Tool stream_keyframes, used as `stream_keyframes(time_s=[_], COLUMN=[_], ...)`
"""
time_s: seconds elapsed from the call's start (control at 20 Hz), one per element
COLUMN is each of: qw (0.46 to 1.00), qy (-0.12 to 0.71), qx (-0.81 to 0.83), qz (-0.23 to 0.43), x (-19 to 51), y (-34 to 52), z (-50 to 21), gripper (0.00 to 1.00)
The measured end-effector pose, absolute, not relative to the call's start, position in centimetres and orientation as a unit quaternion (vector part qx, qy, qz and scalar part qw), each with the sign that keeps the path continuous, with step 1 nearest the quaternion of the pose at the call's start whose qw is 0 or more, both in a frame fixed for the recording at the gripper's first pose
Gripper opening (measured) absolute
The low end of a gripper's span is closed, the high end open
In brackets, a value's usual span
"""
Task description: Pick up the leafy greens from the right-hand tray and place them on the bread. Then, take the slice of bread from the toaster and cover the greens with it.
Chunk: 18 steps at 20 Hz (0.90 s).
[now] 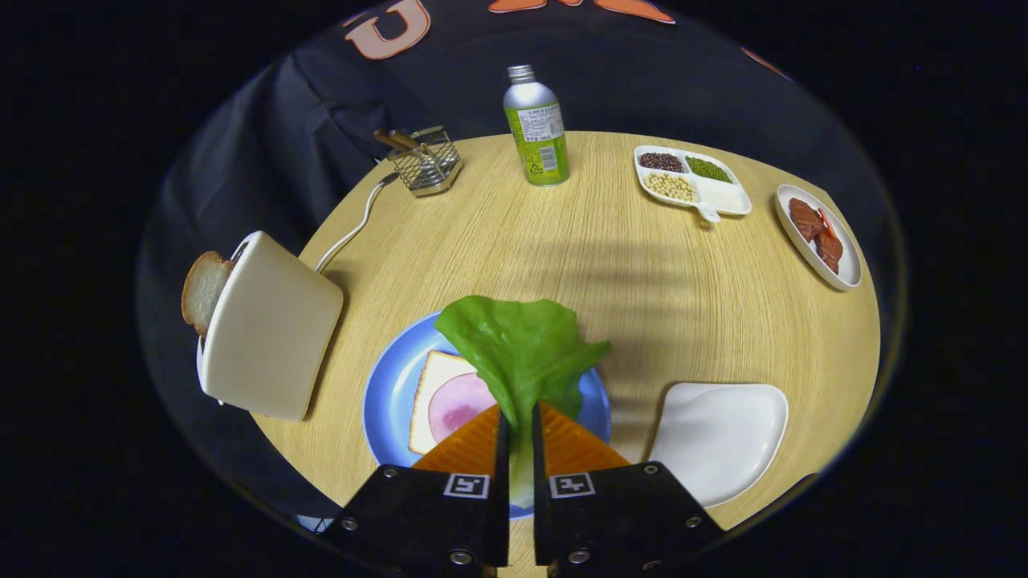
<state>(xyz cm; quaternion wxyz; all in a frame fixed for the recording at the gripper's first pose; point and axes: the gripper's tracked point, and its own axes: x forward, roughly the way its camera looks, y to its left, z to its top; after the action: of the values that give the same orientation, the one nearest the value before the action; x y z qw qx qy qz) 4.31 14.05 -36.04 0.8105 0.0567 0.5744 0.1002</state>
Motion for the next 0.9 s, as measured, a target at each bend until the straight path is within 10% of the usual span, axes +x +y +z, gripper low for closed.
stream_keyframes(time_s=[0.65,0.9], qw=[0.803,0.803], qy=[0.57,0.577], qx=[0.069,0.027], qz=[0.159,0.147], x=[3.8,3.3], y=[17.2,17.4], z=[-35.4,-36.9], gripper=[0.19,0.53])
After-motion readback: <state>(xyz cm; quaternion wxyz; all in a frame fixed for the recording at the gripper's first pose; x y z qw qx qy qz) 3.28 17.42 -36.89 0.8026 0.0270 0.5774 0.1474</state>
